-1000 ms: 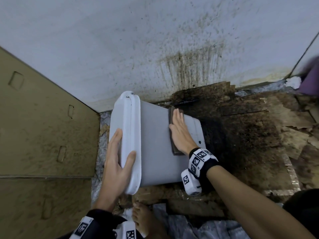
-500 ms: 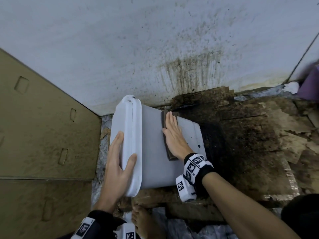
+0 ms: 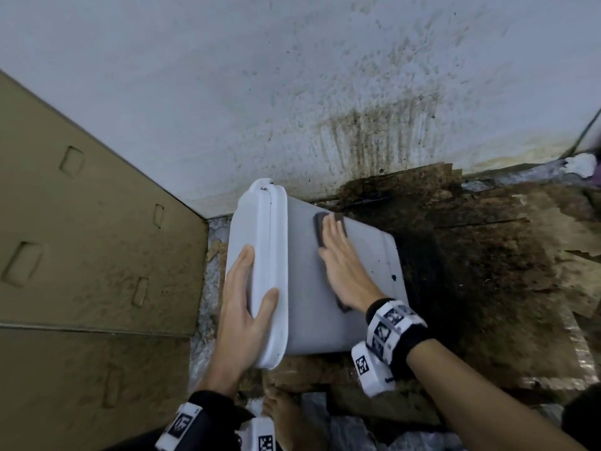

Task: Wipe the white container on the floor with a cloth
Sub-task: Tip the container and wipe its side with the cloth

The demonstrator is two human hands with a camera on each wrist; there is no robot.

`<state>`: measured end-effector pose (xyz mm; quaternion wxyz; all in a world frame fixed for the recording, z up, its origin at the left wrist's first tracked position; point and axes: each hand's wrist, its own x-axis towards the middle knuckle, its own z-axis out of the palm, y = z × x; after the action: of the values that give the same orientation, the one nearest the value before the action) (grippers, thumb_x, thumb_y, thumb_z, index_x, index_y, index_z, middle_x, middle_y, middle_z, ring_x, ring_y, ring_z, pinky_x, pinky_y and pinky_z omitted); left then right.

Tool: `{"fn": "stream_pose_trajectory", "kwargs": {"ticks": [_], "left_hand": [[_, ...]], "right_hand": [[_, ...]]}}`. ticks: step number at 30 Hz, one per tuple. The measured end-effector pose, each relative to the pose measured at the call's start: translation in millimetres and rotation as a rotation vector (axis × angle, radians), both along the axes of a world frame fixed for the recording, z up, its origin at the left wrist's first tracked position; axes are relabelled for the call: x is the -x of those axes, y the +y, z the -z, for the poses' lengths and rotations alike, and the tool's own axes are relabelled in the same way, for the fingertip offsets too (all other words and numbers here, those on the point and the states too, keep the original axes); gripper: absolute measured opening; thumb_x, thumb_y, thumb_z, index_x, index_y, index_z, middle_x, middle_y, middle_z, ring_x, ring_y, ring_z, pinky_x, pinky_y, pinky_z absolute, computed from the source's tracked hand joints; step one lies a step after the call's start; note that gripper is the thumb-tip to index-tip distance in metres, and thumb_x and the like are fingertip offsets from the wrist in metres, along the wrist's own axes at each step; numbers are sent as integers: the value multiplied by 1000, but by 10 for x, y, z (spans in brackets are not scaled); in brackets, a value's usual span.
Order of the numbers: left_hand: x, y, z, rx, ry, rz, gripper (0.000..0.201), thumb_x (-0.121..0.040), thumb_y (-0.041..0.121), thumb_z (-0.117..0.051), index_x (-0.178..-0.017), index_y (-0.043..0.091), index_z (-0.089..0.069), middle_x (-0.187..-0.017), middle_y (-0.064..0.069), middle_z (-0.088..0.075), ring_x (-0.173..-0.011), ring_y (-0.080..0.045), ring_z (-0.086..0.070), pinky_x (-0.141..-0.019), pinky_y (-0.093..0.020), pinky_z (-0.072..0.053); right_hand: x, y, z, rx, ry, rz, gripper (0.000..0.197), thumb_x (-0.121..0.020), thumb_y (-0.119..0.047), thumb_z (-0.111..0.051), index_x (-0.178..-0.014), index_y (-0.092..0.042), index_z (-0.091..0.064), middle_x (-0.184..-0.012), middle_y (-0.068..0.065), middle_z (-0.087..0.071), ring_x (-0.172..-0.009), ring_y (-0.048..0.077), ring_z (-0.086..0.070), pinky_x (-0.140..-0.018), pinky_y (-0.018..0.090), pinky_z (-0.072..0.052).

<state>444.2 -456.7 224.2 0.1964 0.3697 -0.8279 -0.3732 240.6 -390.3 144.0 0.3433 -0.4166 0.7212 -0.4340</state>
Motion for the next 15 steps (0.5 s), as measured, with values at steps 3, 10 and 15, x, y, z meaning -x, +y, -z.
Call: {"fn": "stream_pose_trajectory", "kwargs": {"ticks": [3,10,15], "left_hand": [[10,5,-4,10,11,-4,71,-96,58,-51,-161,39,-28,-170,14,-28,-157,-4,-26,-128,-46,-29],[-46,-20,1,-26,2,7,70,-97,59,-51,-160,43,-26,-170,18,-25,-157,-4,-25,-128,-50,-29],[25,16,3,11,3,3,70,-95,57,-52,-159,39,-29,-168,17,-29,-155,0,-26,-126,-33,-26]], "right_hand": [[-294,117,-115,84,74,-103,68,-108,-20,-30,-155,-35,17,-164,-19,24,-153,-1,22,-127,33,8],[82,273,229,23,305,-102,63,-110,-28,-26,-162,-34,9,-167,-25,17,-152,-8,16,-128,38,-6],[174,268,508,56,293,3,60,-110,-27,-18,-163,-25,10,-170,-7,22,-155,7,22,-128,48,8]]}}
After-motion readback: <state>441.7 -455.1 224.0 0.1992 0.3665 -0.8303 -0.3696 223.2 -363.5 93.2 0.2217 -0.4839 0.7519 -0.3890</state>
